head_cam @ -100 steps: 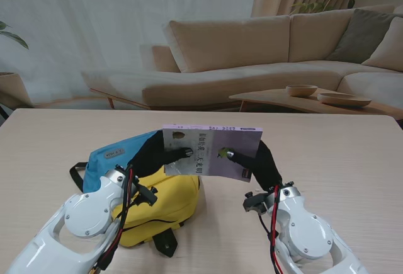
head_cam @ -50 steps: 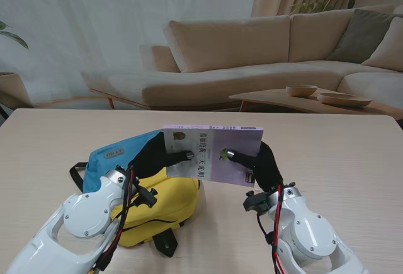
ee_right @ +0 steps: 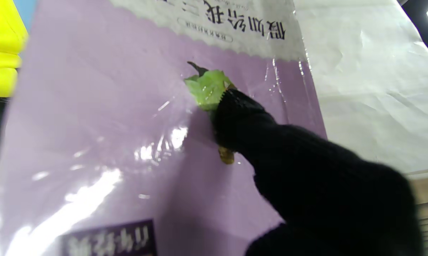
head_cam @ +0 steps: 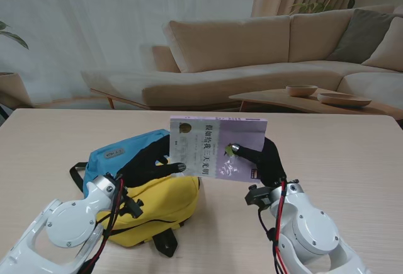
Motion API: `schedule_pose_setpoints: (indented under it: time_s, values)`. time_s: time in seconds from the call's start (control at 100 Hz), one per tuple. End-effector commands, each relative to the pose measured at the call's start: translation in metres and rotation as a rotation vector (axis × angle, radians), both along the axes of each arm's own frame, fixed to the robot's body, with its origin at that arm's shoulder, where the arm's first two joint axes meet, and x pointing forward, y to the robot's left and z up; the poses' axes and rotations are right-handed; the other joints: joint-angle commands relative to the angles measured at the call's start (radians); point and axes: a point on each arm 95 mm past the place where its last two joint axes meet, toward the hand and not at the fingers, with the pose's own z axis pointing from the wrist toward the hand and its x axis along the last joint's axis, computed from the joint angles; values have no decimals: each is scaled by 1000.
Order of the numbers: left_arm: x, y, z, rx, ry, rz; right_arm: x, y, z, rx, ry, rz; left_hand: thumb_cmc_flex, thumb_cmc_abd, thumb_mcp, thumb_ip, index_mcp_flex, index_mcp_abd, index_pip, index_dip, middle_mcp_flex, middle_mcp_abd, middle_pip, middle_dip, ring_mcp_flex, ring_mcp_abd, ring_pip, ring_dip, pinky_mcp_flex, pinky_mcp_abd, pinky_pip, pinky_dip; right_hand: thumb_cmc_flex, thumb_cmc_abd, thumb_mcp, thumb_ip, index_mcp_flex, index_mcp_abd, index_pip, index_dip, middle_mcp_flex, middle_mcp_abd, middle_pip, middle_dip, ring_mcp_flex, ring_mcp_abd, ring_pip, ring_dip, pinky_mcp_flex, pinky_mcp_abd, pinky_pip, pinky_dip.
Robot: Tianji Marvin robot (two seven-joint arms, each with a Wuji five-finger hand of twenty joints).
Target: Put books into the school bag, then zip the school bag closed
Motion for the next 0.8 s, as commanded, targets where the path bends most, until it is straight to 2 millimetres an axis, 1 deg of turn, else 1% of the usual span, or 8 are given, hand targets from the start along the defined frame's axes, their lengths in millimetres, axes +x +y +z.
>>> schedule_pose_setpoints:
  time_s: [0.0, 0.11, 0.29, 0.37, 0.47, 0.55, 0.71, 0.79]
  values:
    - [-10, 3, -2, 20, 16, -17, 2, 1, 7, 17, -12, -3, -43, -12, 5, 20, -32, -18, -17, -25, -48, -25, -21, -20, -16, -26, -25, -18, -25, -30, -43, -15, 105, 138, 71, 6, 162, -182, 205, 144, 33, -7, 91, 43, 98, -22, 89, 39, 22, 16, 47, 17]
    - [-20, 16, -3, 130, -3, -14, 5, -5, 7, 11, -12, -28, -53, -12, -5, 17, -34, -20, -21, -30, -54, -25, -33, -25, -23, -28, -35, -18, -33, -35, -60, -13, 105, 138, 72, 6, 163, -182, 203, 147, 32, -6, 91, 42, 97, -24, 90, 39, 24, 16, 47, 18]
    - [-41, 34, -5, 377, -27, -30, 10, -12, 4, 16, 5, -64, -67, -3, -33, 13, -19, -24, -24, -33, -47, -30, -45, -27, -26, -36, -52, -21, -36, -44, -88, -9, 106, 136, 74, 5, 162, -177, 202, 151, 32, -5, 92, 41, 95, -20, 89, 37, 22, 21, 45, 17]
    - [-50, 39, -9, 488, -23, -37, 11, -13, 3, 14, 7, -71, -64, 15, -71, 17, -26, -26, -42, -37, -58, -41, -49, -21, -32, -47, -60, -17, -37, -57, -111, 2, 106, 136, 74, 5, 163, -180, 202, 153, 32, -5, 92, 41, 95, -21, 89, 37, 21, 21, 45, 18]
    - [-58, 41, -16, 572, -6, -36, 11, -14, 3, 19, 13, -77, -70, 13, -83, 17, -29, -27, -46, -36, -61, -45, -48, -18, -36, -49, -62, -16, -42, -63, -119, 4, 106, 134, 75, 4, 163, -179, 201, 154, 30, -5, 91, 40, 93, -21, 88, 37, 20, 19, 44, 18]
    - [-63, 41, -22, 641, 3, -37, 11, -14, 3, 18, 13, -76, -77, 15, -93, 16, -41, -28, -54, -37, -72, -53, -48, -17, -58, -62, -77, -20, -50, -71, -133, 3, 106, 135, 75, 4, 163, -179, 201, 156, 30, -6, 92, 40, 92, -20, 88, 36, 20, 19, 44, 18]
    - [-66, 38, -35, 781, -19, -28, 11, -15, 2, 18, 13, -76, -81, 6, -94, 17, -54, -29, -62, -34, -82, -69, -37, -6, -61, -71, -83, -18, -50, -79, -145, 6, 107, 134, 76, 4, 164, -178, 201, 158, 30, -7, 92, 39, 91, -20, 87, 35, 20, 19, 44, 18]
    - [-66, 36, -41, 834, -21, -35, 11, -15, 2, 18, 13, -74, -79, 2, -79, 18, -55, -29, -57, -25, -86, -73, -20, 7, -60, -75, -76, -8, -46, -84, -149, 13, 107, 134, 76, 4, 165, -178, 202, 159, 29, -7, 92, 39, 91, -21, 87, 35, 18, 17, 43, 18]
